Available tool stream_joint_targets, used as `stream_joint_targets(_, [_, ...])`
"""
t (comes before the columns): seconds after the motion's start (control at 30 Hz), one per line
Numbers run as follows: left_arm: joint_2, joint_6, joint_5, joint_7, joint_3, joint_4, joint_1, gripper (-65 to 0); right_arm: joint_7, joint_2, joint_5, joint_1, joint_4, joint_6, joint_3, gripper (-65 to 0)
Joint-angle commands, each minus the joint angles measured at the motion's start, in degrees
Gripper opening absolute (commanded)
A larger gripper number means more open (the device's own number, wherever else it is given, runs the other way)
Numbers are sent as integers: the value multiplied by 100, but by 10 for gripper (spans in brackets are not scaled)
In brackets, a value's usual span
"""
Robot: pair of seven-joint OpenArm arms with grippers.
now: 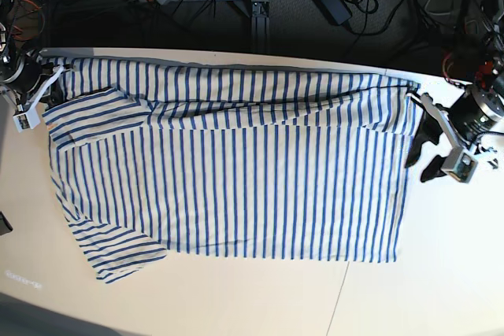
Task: Fold the T-shirt properly
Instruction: 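Move the left gripper to the shirt's hem corner and grasp it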
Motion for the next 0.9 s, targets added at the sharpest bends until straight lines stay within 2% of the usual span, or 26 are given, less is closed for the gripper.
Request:
stream_joint_targets(0.0, [-138,35,-118,-118,-44,-83,-251,-394,44,118,-22,15,50,155,55,-650])
stream_joint_targets(0.07, [-197,31,-299,-118,-44,-476,-699,-386,55,72,-74,13,50,157,55,-650])
stream_joint_targets(0.17, [-197,31,-627,-120,24,-1381,-1467,-305,68,39,-144,15,44,157,55,-650])
stream_joint_targets(0.37, [-92,28,-870,-122,761,-3928,-3335,-301,111,24,-212,13,44,157,55,-650])
stream_joint_targets(0.57, [319,26,-1176,-85,1167,-6710,-5025,-301,107,-4,-260,13,44,157,55,-650])
stream_joint_targets(0.73, [638,-13,-1316,-63,1167,-8557,-5816,-301,105,-2,-363,11,37,155,55,-650])
stream_joint_targets(0.87, [748,-13,-1340,-116,1167,-9274,-5949,-301,101,-2,-365,11,37,157,55,-650])
